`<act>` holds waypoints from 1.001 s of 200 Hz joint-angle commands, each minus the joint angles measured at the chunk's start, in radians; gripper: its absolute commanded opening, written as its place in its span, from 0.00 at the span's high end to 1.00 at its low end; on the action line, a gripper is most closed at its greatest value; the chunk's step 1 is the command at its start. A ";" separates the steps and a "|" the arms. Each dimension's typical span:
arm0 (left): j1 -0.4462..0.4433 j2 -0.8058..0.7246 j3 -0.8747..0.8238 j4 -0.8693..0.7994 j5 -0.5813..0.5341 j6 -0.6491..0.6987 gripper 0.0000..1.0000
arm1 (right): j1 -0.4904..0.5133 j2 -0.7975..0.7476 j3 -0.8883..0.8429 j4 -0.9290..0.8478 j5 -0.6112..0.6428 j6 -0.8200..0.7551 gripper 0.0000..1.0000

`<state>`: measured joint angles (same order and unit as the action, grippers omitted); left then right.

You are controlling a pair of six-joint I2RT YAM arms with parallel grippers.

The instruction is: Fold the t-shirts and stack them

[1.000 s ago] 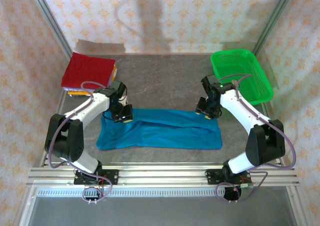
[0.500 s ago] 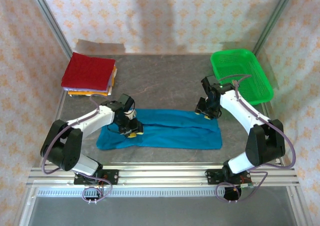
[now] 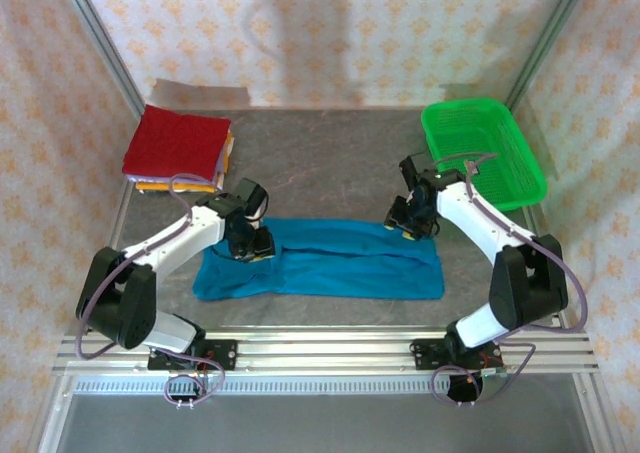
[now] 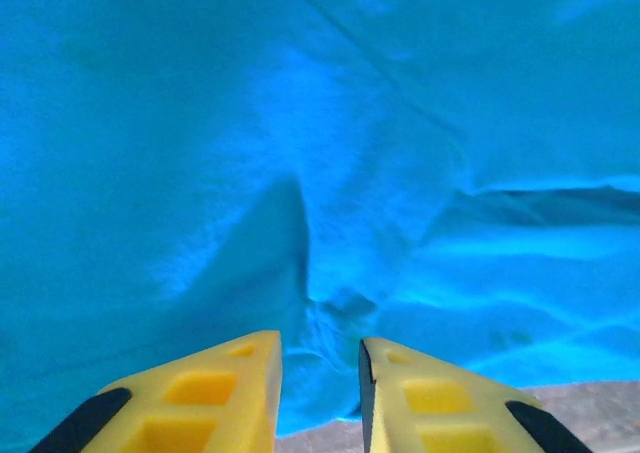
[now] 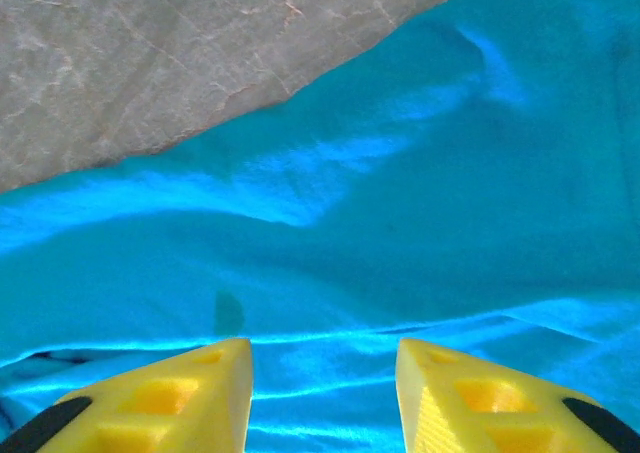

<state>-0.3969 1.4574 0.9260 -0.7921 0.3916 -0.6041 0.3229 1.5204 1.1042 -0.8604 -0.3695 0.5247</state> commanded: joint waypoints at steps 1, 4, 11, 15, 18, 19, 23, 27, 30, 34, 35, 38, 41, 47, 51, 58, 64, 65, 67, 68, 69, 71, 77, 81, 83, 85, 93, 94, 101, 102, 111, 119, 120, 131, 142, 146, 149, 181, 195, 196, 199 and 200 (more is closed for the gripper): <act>-0.001 0.057 -0.056 0.000 -0.045 -0.003 0.73 | 0.004 0.034 -0.053 0.047 0.004 0.030 0.58; -0.003 0.055 -0.067 0.011 -0.043 -0.006 0.73 | 0.004 0.037 -0.059 0.052 0.009 0.032 0.58; -0.003 0.049 -0.091 0.030 -0.038 -0.014 0.73 | 0.004 0.041 -0.073 0.063 0.021 0.034 0.58; -0.003 0.043 -0.105 0.041 -0.033 -0.018 0.73 | 0.004 0.045 -0.082 0.068 0.029 0.035 0.58; -0.003 0.038 -0.114 0.048 -0.030 -0.022 0.73 | 0.004 0.048 -0.086 0.070 0.035 0.035 0.58; -0.003 0.037 -0.117 0.050 -0.029 -0.023 0.73 | 0.005 0.048 -0.088 0.072 0.036 0.035 0.58; -0.003 0.032 -0.128 0.059 -0.025 -0.027 0.72 | 0.004 0.054 -0.095 0.074 0.043 0.035 0.58; -0.003 0.027 -0.139 0.069 -0.019 -0.031 0.72 | 0.005 0.061 -0.098 0.076 0.048 0.036 0.58; -0.003 0.024 -0.148 0.075 -0.013 -0.035 0.72 | 0.004 0.067 -0.104 0.078 0.049 0.034 0.58; -0.003 0.021 -0.158 0.086 -0.006 -0.039 0.72 | 0.004 0.076 -0.108 0.078 0.051 0.034 0.58; -0.003 0.020 -0.160 0.088 -0.004 -0.041 0.72 | 0.005 0.079 -0.108 0.078 0.051 0.034 0.58; -0.003 0.018 -0.168 0.096 0.004 -0.046 0.72 | 0.005 0.085 -0.113 0.078 0.053 0.032 0.58; -0.005 0.016 -0.175 0.104 0.009 -0.052 0.72 | 0.005 0.093 -0.115 0.078 0.056 0.032 0.58; -0.005 0.012 -0.193 0.123 0.023 -0.064 0.72 | 0.004 0.107 -0.126 0.076 0.061 0.031 0.58; -0.006 0.009 -0.205 0.140 0.035 -0.072 0.72 | 0.004 0.118 -0.130 0.075 0.064 0.031 0.58; -0.008 0.004 -0.224 0.168 0.059 -0.084 0.72 | 0.004 0.131 -0.141 0.075 0.069 0.029 0.58; -0.010 -0.001 -0.234 0.183 0.068 -0.095 0.72 | 0.004 0.143 -0.149 0.073 0.070 0.028 0.58; -0.010 -0.002 -0.235 0.185 0.068 -0.096 0.72 | 0.005 0.144 -0.149 0.072 0.070 0.027 0.58; -0.012 -0.006 -0.236 0.185 0.069 -0.097 0.72 | 0.005 0.147 -0.151 0.069 0.071 0.026 0.58; -0.012 -0.008 -0.236 0.185 0.069 -0.098 0.72 | 0.004 0.148 -0.151 0.067 0.072 0.025 0.58; -0.013 -0.009 -0.236 0.184 0.067 -0.099 0.72 | 0.005 0.149 -0.151 0.065 0.072 0.025 0.58; -0.015 -0.014 -0.235 0.180 0.064 -0.100 0.72 | 0.004 0.151 -0.152 0.058 0.073 0.025 0.58; -0.018 -0.028 -0.225 0.155 0.047 -0.098 0.71 | 0.004 0.151 -0.149 0.042 0.076 0.021 0.58; -0.021 -0.041 -0.212 0.129 0.024 -0.097 0.72 | 0.006 0.145 -0.148 0.030 0.077 0.019 0.58; -0.022 -0.051 -0.206 0.113 0.011 -0.096 0.71 | 0.006 0.141 -0.147 0.025 0.078 0.017 0.58; -0.022 -0.058 -0.197 0.097 -0.002 -0.096 0.71 | 0.006 0.136 -0.147 0.020 0.078 0.016 0.58; -0.022 -0.093 -0.170 0.035 -0.051 -0.098 0.70 | 0.007 0.108 -0.141 0.001 0.082 0.012 0.58; -0.022 -0.097 -0.166 0.028 -0.058 -0.098 0.70 | 0.008 0.104 -0.140 -0.002 0.082 0.011 0.58; -0.019 -0.126 -0.142 -0.014 -0.097 -0.101 0.68 | 0.008 0.077 -0.132 -0.015 0.084 0.007 0.58; -0.019 -0.130 -0.140 -0.018 -0.102 -0.101 0.68 | 0.008 0.073 -0.129 -0.017 0.084 0.006 0.58; -0.013 -0.159 -0.121 -0.048 -0.133 -0.109 0.67 | 0.009 0.046 -0.106 -0.036 0.081 0.000 0.58; -0.002 -0.173 -0.112 -0.057 -0.141 -0.116 0.67 | 0.008 0.033 -0.080 -0.051 0.077 -0.008 0.58; -0.001 -0.174 -0.112 -0.058 -0.141 -0.116 0.67 | 0.009 0.033 -0.078 -0.052 0.076 -0.009 0.58; 0.020 -0.168 -0.111 -0.055 -0.136 -0.117 0.67 | 0.009 0.035 -0.039 -0.060 0.064 -0.012 0.58; 0.039 -0.139 -0.110 -0.046 -0.126 -0.107 0.67 | 0.009 0.053 -0.013 -0.048 0.041 -0.016 0.58; 0.047 -0.126 -0.109 -0.043 -0.121 -0.102 0.68 | 0.008 0.062 -0.005 -0.042 0.034 -0.016 0.58; 0.052 -0.115 -0.107 -0.040 -0.116 -0.098 0.68 | 0.009 0.070 0.000 -0.038 0.030 -0.016 0.58; 0.088 0.028 -0.074 -0.001 -0.106 -0.043 0.67 | 0.009 0.153 0.004 0.023 0.015 -0.023 0.58; 0.092 0.081 -0.049 0.013 -0.108 -0.023 0.67 | 0.009 0.176 -0.016 0.045 0.009 -0.024 0.57; 0.092 0.083 -0.046 0.014 -0.110 -0.022 0.67 | 0.009 0.177 -0.017 0.047 0.010 -0.024 0.57; 0.092 0.090 -0.043 0.018 -0.113 -0.020 0.67 | 0.009 0.180 -0.022 0.051 0.009 -0.023 0.57; 0.092 0.092 -0.041 0.018 -0.114 -0.019 0.67 | 0.009 0.180 -0.024 0.052 0.010 -0.024 0.57</act>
<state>-0.3126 1.4937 0.8326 -0.7776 0.3092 -0.6724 0.3248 1.6573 1.1088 -0.8356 -0.3576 0.5159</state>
